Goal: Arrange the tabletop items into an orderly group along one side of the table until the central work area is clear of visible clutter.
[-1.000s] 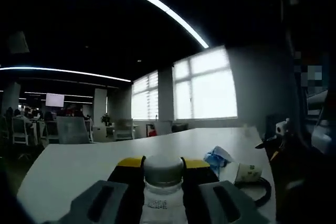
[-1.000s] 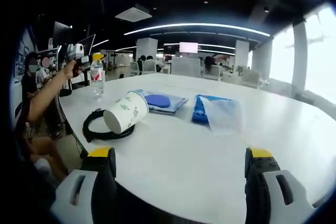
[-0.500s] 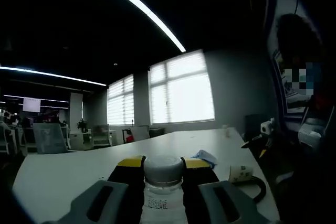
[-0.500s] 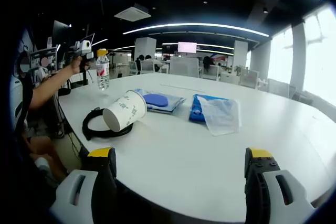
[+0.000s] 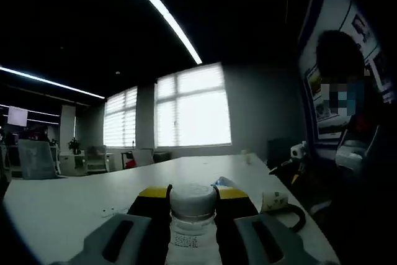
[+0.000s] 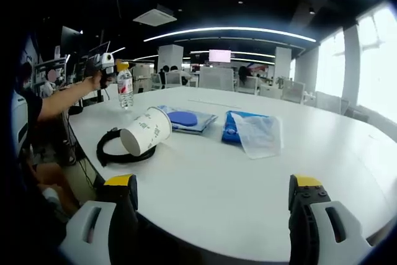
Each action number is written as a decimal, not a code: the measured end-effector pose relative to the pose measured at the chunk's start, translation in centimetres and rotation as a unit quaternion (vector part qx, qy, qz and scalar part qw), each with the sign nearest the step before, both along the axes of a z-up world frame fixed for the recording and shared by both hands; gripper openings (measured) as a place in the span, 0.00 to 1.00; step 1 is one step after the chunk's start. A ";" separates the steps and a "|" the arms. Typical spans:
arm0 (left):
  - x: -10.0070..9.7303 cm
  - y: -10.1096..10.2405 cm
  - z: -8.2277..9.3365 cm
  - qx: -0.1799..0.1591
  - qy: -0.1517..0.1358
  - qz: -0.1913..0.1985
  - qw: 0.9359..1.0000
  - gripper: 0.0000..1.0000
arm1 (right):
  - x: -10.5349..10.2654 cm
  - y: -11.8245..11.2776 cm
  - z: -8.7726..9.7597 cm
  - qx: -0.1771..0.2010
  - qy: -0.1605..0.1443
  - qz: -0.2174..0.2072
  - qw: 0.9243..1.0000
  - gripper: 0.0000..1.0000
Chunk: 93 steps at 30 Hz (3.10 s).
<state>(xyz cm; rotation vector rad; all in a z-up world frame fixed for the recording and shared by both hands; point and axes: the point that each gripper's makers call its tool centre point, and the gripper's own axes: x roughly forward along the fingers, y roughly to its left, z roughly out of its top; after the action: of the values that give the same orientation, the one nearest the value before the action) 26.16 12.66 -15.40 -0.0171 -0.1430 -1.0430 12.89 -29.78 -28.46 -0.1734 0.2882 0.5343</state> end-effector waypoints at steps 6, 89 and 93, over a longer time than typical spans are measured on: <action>1.0 0.4 -0.6 0.002 0.016 -0.016 1.000 0.23 | 0.0 -0.2 -0.1 0.000 0.002 -0.005 1.000 0.99; -6.3 1.3 -4.4 0.143 0.089 0.025 0.985 1.00 | -0.3 0.6 -0.4 0.016 0.004 0.012 1.000 0.99; -7.6 1.2 -4.3 0.114 0.106 0.027 0.987 1.00 | -0.3 0.5 -0.4 0.016 0.003 0.015 1.000 0.99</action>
<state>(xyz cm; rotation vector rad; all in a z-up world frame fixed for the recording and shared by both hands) 18.54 13.91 -19.70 0.0826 0.1693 -0.9915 12.60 -29.28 -28.83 -0.1457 0.2840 0.5693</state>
